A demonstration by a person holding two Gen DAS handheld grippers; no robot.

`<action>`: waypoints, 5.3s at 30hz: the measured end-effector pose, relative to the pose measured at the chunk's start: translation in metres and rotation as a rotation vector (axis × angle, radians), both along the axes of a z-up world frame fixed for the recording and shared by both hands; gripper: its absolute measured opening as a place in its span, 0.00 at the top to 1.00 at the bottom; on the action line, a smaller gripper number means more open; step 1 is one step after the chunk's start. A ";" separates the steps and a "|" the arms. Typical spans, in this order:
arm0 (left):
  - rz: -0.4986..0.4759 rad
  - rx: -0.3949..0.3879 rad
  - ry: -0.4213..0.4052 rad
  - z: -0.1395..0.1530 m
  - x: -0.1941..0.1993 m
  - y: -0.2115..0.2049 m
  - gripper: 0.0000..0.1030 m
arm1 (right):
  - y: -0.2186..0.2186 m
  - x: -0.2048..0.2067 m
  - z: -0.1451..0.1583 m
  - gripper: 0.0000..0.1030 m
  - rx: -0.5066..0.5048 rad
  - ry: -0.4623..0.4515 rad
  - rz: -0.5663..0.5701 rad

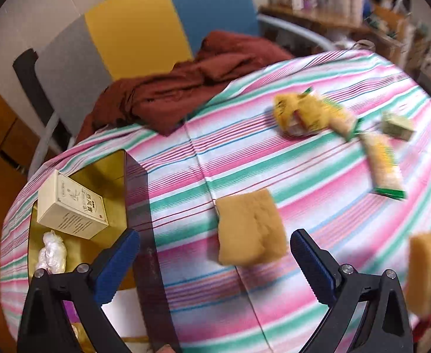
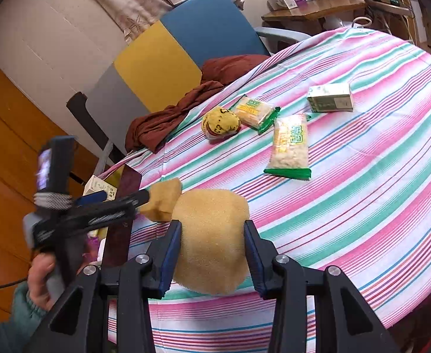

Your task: Organize objects

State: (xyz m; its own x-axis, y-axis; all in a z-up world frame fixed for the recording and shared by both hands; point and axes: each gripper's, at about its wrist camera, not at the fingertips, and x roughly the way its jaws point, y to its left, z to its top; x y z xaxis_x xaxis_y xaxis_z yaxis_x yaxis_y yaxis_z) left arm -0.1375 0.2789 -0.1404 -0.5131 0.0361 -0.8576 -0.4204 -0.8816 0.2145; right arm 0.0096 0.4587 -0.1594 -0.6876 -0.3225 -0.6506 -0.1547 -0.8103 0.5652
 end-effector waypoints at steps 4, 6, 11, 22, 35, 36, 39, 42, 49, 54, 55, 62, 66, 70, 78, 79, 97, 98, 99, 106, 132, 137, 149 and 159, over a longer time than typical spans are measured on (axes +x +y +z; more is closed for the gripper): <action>0.024 -0.082 -0.048 -0.025 -0.019 0.013 0.00 | 0.007 -0.003 -0.009 0.59 -0.041 0.009 0.010; 0.028 -0.083 -0.074 -0.035 -0.026 0.018 0.00 | 0.007 -0.005 -0.013 0.59 -0.051 0.009 0.017; 0.054 -0.103 -0.172 -0.064 -0.037 0.021 0.00 | 0.011 -0.003 -0.017 0.59 -0.069 0.018 0.018; 0.047 -0.035 -0.127 -0.056 -0.023 0.007 0.44 | 0.008 -0.001 -0.018 0.59 -0.057 0.010 0.020; 0.087 0.005 0.232 0.060 0.049 -0.123 0.42 | -0.078 -0.036 0.032 0.59 0.007 0.083 0.212; 0.124 -0.027 0.241 0.061 0.044 -0.142 0.42 | -0.093 -0.043 0.035 0.59 0.008 0.089 0.245; 0.212 -0.067 0.244 0.058 0.034 -0.187 0.42 | -0.143 -0.064 0.045 0.59 0.033 0.102 0.336; 0.259 -0.087 0.218 0.047 0.028 -0.220 0.42 | -0.197 -0.087 0.051 0.59 0.069 0.105 0.425; 0.306 -0.173 0.235 0.026 0.014 -0.250 0.03 | -0.293 -0.123 0.037 0.50 0.277 0.063 0.548; 0.314 -0.133 0.224 0.023 0.014 -0.261 0.00 | -0.280 -0.120 0.035 0.43 0.241 0.087 0.504; 0.323 -0.120 0.214 0.021 0.012 -0.263 0.00 | -0.275 -0.120 0.036 0.43 0.226 0.091 0.492; 0.358 -0.054 0.225 0.034 0.021 -0.268 0.00 | -0.209 -0.079 0.033 0.42 0.255 0.087 0.363; 0.362 0.015 0.195 0.042 0.029 -0.265 0.00 | -0.139 -0.042 0.010 0.42 0.249 0.017 0.197; 0.307 0.010 0.208 0.050 0.039 -0.241 0.00 | -0.044 -0.010 -0.015 0.41 0.237 -0.106 -0.032; 0.191 0.039 0.163 0.050 0.056 -0.181 0.00 | 0.051 0.001 -0.028 0.31 0.211 -0.180 -0.222; 0.176 0.036 0.160 0.049 0.057 -0.174 0.00 | 0.053 -0.005 -0.027 0.31 0.219 -0.177 -0.221; 0.048 0.001 0.127 0.033 0.066 -0.120 0.00 | 0.054 -0.122 -0.056 0.23 0.337 -0.290 -0.164; 0.047 0.004 0.124 0.031 0.065 -0.119 0.00 | 0.053 -0.124 -0.055 0.23 0.344 -0.289 -0.160; 0.048 0.004 0.122 0.030 0.064 -0.119 0.00 | 0.051 -0.127 -0.055 0.23 0.363 -0.295 -0.154; 0.032 0.007 0.116 0.026 0.065 -0.112 0.00 | 0.037 -0.142 -0.061 0.22 0.475 -0.344 -0.122; -0.059 0.024 0.131 0.031 -0.025 0.036 0.00 | 0.034 -0.020 -0.015 0.54 0.266 -0.068 -0.086; 0.004 0.070 0.037 0.013 -0.063 0.072 0.00 | 0.038 -0.006 -0.023 0.54 0.231 -0.060 -0.086; 0.166 0.066 -0.060 -0.022 -0.118 0.117 0.00 | 0.045 0.003 -0.037 0.54 0.178 -0.059 -0.070; 0.167 0.161 -0.127 -0.016 -0.129 0.129 0.00 | 0.042 0.004 -0.040 0.54 0.161 -0.054 -0.060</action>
